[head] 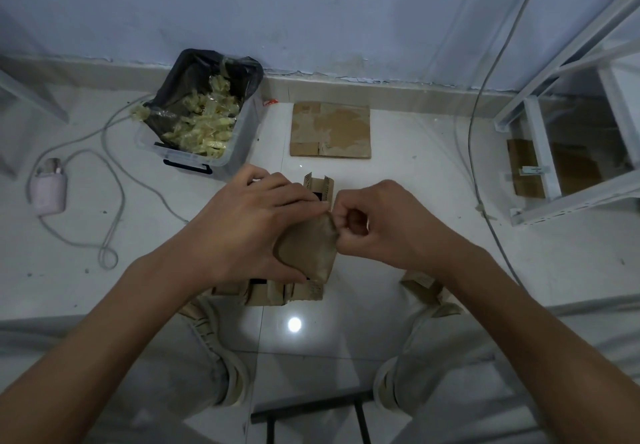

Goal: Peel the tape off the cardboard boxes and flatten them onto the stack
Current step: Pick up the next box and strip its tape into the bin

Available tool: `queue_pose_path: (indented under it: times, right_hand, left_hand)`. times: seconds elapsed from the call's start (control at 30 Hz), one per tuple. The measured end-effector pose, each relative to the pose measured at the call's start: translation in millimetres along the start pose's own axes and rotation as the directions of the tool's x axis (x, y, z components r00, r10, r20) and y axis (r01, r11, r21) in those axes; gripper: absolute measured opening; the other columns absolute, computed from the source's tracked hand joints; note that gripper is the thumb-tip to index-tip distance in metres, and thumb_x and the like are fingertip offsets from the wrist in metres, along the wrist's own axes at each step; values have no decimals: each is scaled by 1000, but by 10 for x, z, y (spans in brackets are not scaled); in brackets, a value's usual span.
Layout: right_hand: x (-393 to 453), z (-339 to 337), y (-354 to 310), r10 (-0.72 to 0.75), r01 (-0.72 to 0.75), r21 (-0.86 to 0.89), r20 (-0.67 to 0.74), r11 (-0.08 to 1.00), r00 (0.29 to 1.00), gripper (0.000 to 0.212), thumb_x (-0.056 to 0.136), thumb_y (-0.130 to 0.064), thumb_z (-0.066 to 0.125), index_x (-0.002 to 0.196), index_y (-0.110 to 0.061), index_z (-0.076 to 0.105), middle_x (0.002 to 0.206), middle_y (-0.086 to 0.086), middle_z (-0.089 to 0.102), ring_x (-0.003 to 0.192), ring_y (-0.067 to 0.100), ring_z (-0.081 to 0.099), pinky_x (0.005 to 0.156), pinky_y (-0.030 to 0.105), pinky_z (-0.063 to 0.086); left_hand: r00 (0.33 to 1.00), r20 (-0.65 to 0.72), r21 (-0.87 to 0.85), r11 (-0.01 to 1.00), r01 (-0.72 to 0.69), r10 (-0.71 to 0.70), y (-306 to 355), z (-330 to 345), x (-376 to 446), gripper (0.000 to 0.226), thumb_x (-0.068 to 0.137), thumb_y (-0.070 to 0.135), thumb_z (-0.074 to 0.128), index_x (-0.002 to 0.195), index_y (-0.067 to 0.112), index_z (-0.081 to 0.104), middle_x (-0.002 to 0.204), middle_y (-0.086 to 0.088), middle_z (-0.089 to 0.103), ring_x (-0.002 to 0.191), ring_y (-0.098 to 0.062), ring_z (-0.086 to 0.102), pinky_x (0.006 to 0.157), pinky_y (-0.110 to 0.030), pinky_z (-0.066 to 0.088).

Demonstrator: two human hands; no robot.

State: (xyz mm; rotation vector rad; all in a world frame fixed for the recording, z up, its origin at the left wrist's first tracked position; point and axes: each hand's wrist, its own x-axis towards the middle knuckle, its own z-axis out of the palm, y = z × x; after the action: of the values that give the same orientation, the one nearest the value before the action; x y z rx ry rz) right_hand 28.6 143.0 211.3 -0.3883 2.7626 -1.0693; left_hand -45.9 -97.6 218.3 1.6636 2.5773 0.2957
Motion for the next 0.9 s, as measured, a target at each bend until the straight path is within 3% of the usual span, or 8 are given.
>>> queue_pose_path:
  times: [0.2, 0.37, 0.5, 0.57, 0.7, 0.77, 0.83, 0.9]
  right_hand:
    - [-46, 53, 18, -13, 31, 172, -105, 985, 994, 22, 96, -18, 73, 117, -26, 68, 75, -6, 65, 65, 18, 66, 62, 38, 57]
    - [-49, 101, 31, 28, 0, 191, -141, 982, 990, 7, 99, -16, 71, 102, -22, 70, 75, -8, 68, 65, 15, 68, 59, 34, 58]
    - [-29, 72, 13, 40, -34, 208, -24, 977, 999, 7, 102, -13, 66, 99, -19, 69, 76, -4, 67, 68, 17, 68, 61, 31, 55]
    - [-28, -36, 9, 27, -52, 340, 79, 939, 997, 7, 104, -10, 62, 100, -12, 67, 81, 3, 68, 73, 21, 71, 61, 24, 53]
    - [-22, -245, 37, 52, -132, 562, 156, 816, 986, 6, 105, -3, 57, 104, 0, 62, 88, 16, 71, 82, 34, 74, 61, 35, 54]
    - [-5, -192, -17, 132, -175, 567, 117, 805, 984, 13, 105, -8, 57, 100, 3, 61, 87, 13, 75, 76, 31, 74, 60, 28, 52]
    - [0, -12, -102, 238, -207, 481, -3, 852, 971, 26, 103, -27, 64, 91, -4, 62, 77, 5, 74, 64, 21, 70, 58, 24, 53]
    - [-22, 187, -152, 325, -260, 352, -138, 899, 936, 39, 99, -43, 68, 78, -11, 61, 65, 2, 67, 56, 18, 65, 60, 38, 59]
  left_hand:
    - [995, -49, -78, 994, 78, -82, -71, -69, 12, 94, 68, 82, 63, 143, 26, 59, 132, 7, 64, 117, -15, 56, 96, -34, 33]
    - [995, -50, -57, 995, 79, -82, -57, -46, 6, 93, 69, 82, 63, 143, 25, 58, 132, 7, 64, 117, -15, 55, 96, -34, 31]
    - [999, -35, -21, 999, 41, -42, -87, -54, -13, 93, 68, 81, 68, 142, 26, 59, 133, 7, 64, 118, -16, 55, 95, -37, 34]
    - [998, -39, -95, 995, 44, -48, -122, -86, -28, 93, 68, 81, 66, 144, 29, 57, 135, 10, 63, 121, -13, 55, 95, -38, 35]
    - [994, -70, -176, 982, 67, -80, -138, -158, 3, 93, 69, 82, 65, 145, 28, 56, 135, 10, 61, 122, -12, 54, 95, -37, 35]
    - [991, -76, -41, 994, 104, -107, -147, -171, 17, 93, 70, 81, 65, 144, 25, 57, 134, 5, 62, 120, -19, 56, 95, -41, 36]
    - [985, -85, 65, 985, 157, -151, -123, -143, 21, 94, 68, 78, 68, 143, 22, 58, 132, 2, 64, 117, -24, 57, 93, -44, 38]
    - [980, -95, 98, 978, 182, -173, -19, -78, 54, 93, 68, 75, 71, 142, 21, 58, 132, 2, 63, 115, -24, 58, 92, -44, 38]
